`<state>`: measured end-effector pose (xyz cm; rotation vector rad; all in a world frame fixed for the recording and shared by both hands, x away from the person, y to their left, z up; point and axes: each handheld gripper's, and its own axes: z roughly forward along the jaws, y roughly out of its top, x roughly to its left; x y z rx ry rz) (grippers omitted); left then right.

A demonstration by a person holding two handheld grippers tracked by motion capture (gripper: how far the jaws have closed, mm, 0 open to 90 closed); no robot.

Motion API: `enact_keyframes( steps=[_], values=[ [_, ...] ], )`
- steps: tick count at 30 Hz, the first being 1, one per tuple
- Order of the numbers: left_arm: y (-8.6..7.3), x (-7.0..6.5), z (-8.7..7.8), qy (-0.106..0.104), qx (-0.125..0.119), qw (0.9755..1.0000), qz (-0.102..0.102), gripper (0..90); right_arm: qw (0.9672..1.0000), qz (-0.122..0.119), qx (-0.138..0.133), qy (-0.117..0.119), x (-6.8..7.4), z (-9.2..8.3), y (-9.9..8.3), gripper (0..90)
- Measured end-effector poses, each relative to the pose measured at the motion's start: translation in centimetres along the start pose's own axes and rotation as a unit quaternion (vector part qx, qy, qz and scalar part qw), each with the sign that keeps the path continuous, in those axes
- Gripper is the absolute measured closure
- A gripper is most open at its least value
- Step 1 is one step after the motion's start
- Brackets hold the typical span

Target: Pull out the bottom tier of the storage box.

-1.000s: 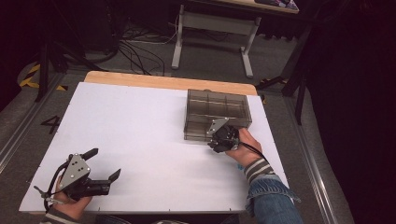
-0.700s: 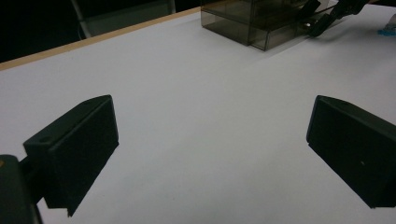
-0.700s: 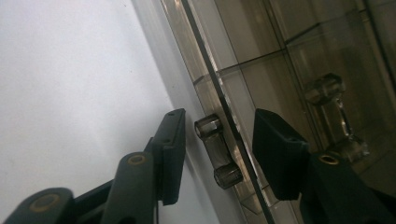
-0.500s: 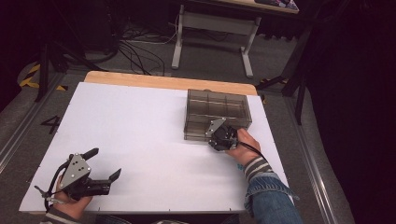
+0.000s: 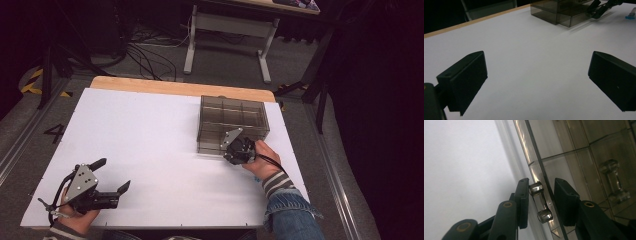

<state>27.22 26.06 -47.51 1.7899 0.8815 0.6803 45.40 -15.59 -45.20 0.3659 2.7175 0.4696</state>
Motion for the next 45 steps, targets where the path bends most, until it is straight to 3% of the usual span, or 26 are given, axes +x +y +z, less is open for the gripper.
enact_keyframes(
  steps=[11,13,18,34,39,44,45],
  values=[
    [0.1,-0.1,0.1,-0.002,-0.001,1.0,0.0,2.9,0.9997,-0.008,0.004,0.021,1.5,-0.9,-0.2,66.9],
    [0.1,-0.1,0.1,-0.002,-0.001,1.0,0.0,2.9,0.9998,-0.001,0.003,0.018,1.7,-1.0,-0.2,67.1],
    [0.1,-0.1,0.1,-0.002,-0.001,1.0,0.0,2.9,0.9996,-0.014,0.005,0.023,2.3,-1.3,-0.1,67.6],
    [0.1,-0.1,0.2,-0.002,-0.001,1.0,0.001,2.9,0.9992,-0.008,0.013,0.036,2.9,-1.1,-0.5,67.7],
    [0.1,-0.1,0.2,-0.002,-0.001,1.0,0.001,2.9,0.9988,0.002,-0.01,0.049,2.8,-1.4,-0.5,62.7],
    [0.1,-0.1,0.2,-0.003,0.0,1.0,0.003,2.9,0.9987,0.01,-0.026,0.043,2.7,-2.0,-0.5,60.3],
    [0.1,0.0,0.3,-0.003,0.0,1.0,0.004,2.9,0.9984,0.017,-0.04,0.037,2.7,-2.4,-0.6,58.3]
  ],
)
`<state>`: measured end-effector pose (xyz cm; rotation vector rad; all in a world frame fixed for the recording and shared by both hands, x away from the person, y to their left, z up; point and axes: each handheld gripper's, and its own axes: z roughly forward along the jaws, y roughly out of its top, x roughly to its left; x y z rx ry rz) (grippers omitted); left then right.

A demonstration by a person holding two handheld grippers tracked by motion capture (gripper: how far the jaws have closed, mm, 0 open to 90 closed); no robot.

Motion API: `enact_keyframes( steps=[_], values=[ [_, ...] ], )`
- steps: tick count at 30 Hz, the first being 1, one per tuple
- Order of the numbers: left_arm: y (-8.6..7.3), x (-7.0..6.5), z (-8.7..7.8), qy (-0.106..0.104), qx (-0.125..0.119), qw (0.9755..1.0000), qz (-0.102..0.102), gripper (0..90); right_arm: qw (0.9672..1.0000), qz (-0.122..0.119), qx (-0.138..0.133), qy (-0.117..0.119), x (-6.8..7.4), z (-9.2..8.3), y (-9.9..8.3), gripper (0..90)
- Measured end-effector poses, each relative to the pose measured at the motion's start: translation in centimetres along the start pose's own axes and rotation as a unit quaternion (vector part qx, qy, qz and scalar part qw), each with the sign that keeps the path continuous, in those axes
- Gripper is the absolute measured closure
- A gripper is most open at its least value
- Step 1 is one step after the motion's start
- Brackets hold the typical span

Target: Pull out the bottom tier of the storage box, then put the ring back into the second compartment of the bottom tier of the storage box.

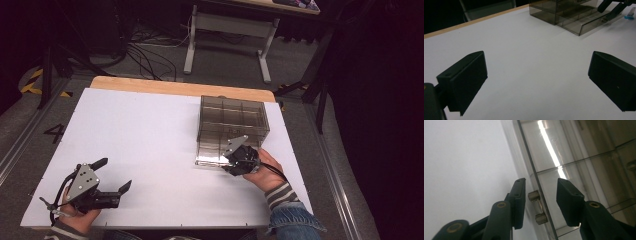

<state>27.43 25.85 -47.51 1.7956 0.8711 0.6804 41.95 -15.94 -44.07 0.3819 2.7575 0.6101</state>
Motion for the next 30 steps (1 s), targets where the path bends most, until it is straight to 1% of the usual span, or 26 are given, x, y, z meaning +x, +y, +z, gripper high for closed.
enact_keyframes(
  steps=[1,2,3,4,5,6,7,10,11,12,13,14,15,16,17,20,22,23,25,26,27,28,29,30],
  values=[
    [0.0,0.0,0.0,0.0,0.0,1.0,0.0,2.9,1.0,0.0,0.0,0.0,0.0,0.0,0.0,58.3],
    [0.0,0.0,0.0,-0.002,0.0,1.0,-0.001,2.9,1.0,0.006,-0.007,-0.003,0.0,-0.2,0.0,57.6],
    [0.0,0.0,0.0,-0.002,0.0,1.0,-0.002,2.9,0.9999,0.004,-0.016,-0.005,-0.1,-0.5,0.0,57.3],
    [0.0,0.0,0.1,-0.002,0.001,1.0,-0.001,2.9,0.9992,0.016,-0.033,-0.012,0.0,-1.1,0.0,55.5],
    [0.0,0.0,0.1,-0.002,0.0,1.0,-0.001,2.9,0.9992,0.016,-0.033,-0.012,0.0,-1.1,0.0,55.5],
    [0.0,0.0,0.0,-0.002,0.0,1.0,-0.002,2.9,0.9986,0.02,-0.046,-0.013,0.0,-1.6,0.0,54.2],
    [0.0,0.0,0.0,-0.002,0.0,1.0,-0.002,2.9,0.9986,0.02,-0.046,-0.013,0.0,-1.6,0.0,54.2],
    [0.0,-0.1,0.1,-0.002,-0.001,1.0,-0.004,2.9,0.9971,0.031,-0.066,-0.022,0.2,-2.3,0.0,52.3],
    [0.0,-0.1,0.1,-0.002,-0.001,1.0,-0.004,2.9,0.9971,0.031,-0.066,-0.022,0.2,-2.3,0.0,52.3],
    [0.1,-0.1,0.1,-0.003,0.0,1.0,0.0,2.9,0.9961,0.037,-0.076,-0.023,0.3,-2.6,-0.1,51.7],
    [0.1,-0.1,0.1,-0.003,0.0,1.0,0.0,2.9,0.9961,0.037,-0.076,-0.023,0.3,-2.6,-0.1,51.7],
    [0.1,-0.1,0.2,-0.004,0.0,1.0,-0.003,2.9,0.9954,0.045,-0.081,-0.023,0.3,-2.7,-0.2,51.5],
    [0.1,-0.1,0.2,-0.004,-0.001,1.0,-0.003,2.9,0.9951,0.047,-0.084,-0.025,0.3,-2.8,-0.3,51.3],
    [0.1,0.0,0.2,-0.003,-0.001,1.0,-0.002,2.9,0.9938,0.057,-0.092,-0.025,0.3,-3.1,-0.5,50.7],
    [0.0,-0.1,0.2,-0.003,0.0,1.0,-0.003,2.9,0.9938,0.057,-0.092,-0.025,0.3,-3.1,-0.5,50.7],
    [0.1,-0.1,0.1,-0.003,-0.002,1.0,-0.003,2.9,0.9924,0.069,-0.097,-0.031,0.3,-3.4,-0.9,49.9],
    [0.1,0.0,0.2,-0.002,-0.001,1.0,0.003,2.9,0.9917,0.076,-0.098,-0.033,0.3,-3.6,-1.1,49.2],
    [0.1,-0.1,0.2,-0.004,-0.001,1.0,0.0,2.8,0.9916,0.078,-0.097,-0.035,0.3,-3.8,-1.2,48.6],
    [0.1,-0.1,0.2,-0.006,-0.001,1.0,0.0,2.9,0.9905,0.088,-0.098,-0.038,0.4,-4.0,-1.4,48.3],
    [0.1,-0.1,0.3,-0.006,-0.001,1.0,0.002,2.8,0.9894,0.099,-0.097,-0.042,0.4,-4.3,-1.6,47.7],
    [0.1,-0.1,0.3,-0.006,-0.001,1.0,0.002,2.9,0.9894,0.099,-0.097,-0.042,0.4,-4.3,-1.6,47.7],
    [0.2,-0.1,0.3,-0.007,-0.002,1.0,0.0,2.9,0.9881,0.109,-0.099,-0.046,0.3,-4.5,-2.0,47.4],
    [0.2,-0.1,0.3,-0.007,-0.002,1.0,0.0,2.9,0.9881,0.109,-0.099,-0.046,0.3,-4.5,-2.0,47.4],
    [0.2,0.0,0.3,-0.007,-0.002,1.0,0.002,2.9,0.9872,0.116,-0.099,-0.047,0.3,-4.6,-2.1,47.1]
  ],
)
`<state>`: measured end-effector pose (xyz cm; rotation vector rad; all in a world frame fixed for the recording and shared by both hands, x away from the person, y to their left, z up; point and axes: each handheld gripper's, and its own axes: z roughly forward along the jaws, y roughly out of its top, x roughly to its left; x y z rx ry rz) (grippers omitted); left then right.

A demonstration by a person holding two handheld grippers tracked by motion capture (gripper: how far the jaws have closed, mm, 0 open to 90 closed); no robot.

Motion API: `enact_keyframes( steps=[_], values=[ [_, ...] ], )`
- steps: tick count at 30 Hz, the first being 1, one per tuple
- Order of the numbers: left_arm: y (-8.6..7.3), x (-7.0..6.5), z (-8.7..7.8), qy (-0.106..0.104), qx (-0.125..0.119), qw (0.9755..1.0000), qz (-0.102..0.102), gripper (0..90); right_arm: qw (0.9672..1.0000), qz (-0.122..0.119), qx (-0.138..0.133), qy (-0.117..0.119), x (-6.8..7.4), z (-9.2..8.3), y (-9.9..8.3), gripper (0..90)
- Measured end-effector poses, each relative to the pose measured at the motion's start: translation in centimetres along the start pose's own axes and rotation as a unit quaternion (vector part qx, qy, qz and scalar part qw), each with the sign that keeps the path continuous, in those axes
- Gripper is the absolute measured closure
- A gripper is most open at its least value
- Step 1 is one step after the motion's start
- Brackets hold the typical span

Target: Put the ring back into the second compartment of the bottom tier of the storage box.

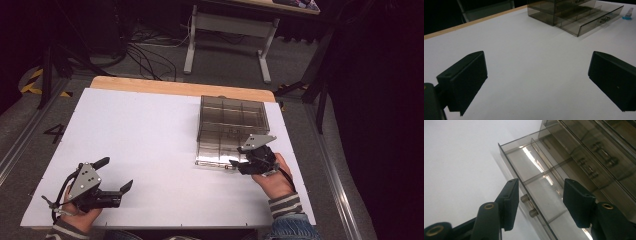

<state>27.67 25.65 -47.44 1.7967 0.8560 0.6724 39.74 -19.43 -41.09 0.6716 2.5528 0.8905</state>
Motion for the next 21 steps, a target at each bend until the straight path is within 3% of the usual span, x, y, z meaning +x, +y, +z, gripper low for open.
enact_keyframes(
  steps=[12,21],
  values=[
    [0.2,-0.2,0.6,-0.008,0.003,1.0,0.004,2.9,0.9992,0.036,0.003,-0.016,-0.5,-1.6,-1.8,45.7],
    [0.5,-0.2,1.1,-0.016,0.002,0.9999,0.006,2.9,0.999,0.038,-0.003,-0.024,-0.3,-2.4,-2.7,45.3]
  ],
)
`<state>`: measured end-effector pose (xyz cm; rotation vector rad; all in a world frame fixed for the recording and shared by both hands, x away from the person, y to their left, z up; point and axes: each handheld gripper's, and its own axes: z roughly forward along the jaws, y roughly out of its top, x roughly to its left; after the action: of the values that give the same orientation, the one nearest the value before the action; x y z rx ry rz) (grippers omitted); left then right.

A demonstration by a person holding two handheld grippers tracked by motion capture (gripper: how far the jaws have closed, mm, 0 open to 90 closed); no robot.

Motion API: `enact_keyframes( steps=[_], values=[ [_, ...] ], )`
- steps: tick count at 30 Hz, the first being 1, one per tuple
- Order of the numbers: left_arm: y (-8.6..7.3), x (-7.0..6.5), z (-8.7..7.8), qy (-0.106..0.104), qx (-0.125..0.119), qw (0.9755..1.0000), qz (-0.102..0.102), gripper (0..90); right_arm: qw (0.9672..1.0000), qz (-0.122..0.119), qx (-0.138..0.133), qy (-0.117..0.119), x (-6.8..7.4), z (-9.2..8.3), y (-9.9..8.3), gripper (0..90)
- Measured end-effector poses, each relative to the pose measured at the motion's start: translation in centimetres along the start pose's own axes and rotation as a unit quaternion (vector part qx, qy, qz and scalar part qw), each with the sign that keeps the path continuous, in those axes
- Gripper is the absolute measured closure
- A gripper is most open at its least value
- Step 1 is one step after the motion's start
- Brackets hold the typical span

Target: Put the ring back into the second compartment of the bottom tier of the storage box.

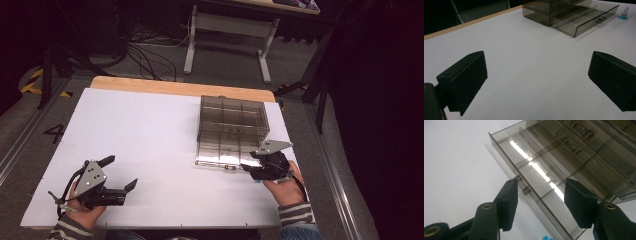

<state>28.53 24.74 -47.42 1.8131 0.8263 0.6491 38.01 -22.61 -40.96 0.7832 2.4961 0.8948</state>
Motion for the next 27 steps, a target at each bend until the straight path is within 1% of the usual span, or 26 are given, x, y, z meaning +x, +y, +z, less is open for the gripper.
enact_keyframes(
  steps=[7,18,20,23,24,25,26,27],
  values=[
    [0.1,0.0,0.2,-0.003,0.001,1.0,0.002,2.9,0.9999,0.009,0.007,-0.004,-0.1,-0.3,-0.7,45.1],
    [0.1,0.0,0.2,-0.003,0.003,1.0,0.002,2.9,0.9991,0.032,0.029,-0.004,-0.6,-0.6,-2.0,44.5],
    [0.1,0.0,0.2,-0.003,0.003,1.0,0.002,2.9,0.9989,0.032,0.033,-0.004,-0.7,-0.6,-2.3,44.5],
    [0.1,-0.1,0.3,-0.003,0.003,1.0,0.0,2.9,0.9982,0.041,0.043,-0.002,-0.8,-0.4,-2.6,44.5],
    [0.1,0.0,0.3,-0.004,0.004,1.0,0.003,2.9,0.9979,0.043,0.049,-0.002,-0.8,-0.2,-2.7,44.6],
    [0.1,-0.1,0.3,-0.004,0.004,1.0,0.002,2.9,0.9972,0.042,0.061,-0.003,-0.8,0.0,-2.7,44.9],
    [0.1,-0.1,0.3,-0.004,0.004,1.0,0.002,2.9,0.9972,0.042,0.061,-0.003,-0.8,0.0,-2.7,44.9],
    [0.1,-0.1,0.3,-0.002,0.003,1.0,0.003,2.9,0.9965,0.047,0.069,0.001,-0.8,0.3,-2.8,44.9]
  ],
)
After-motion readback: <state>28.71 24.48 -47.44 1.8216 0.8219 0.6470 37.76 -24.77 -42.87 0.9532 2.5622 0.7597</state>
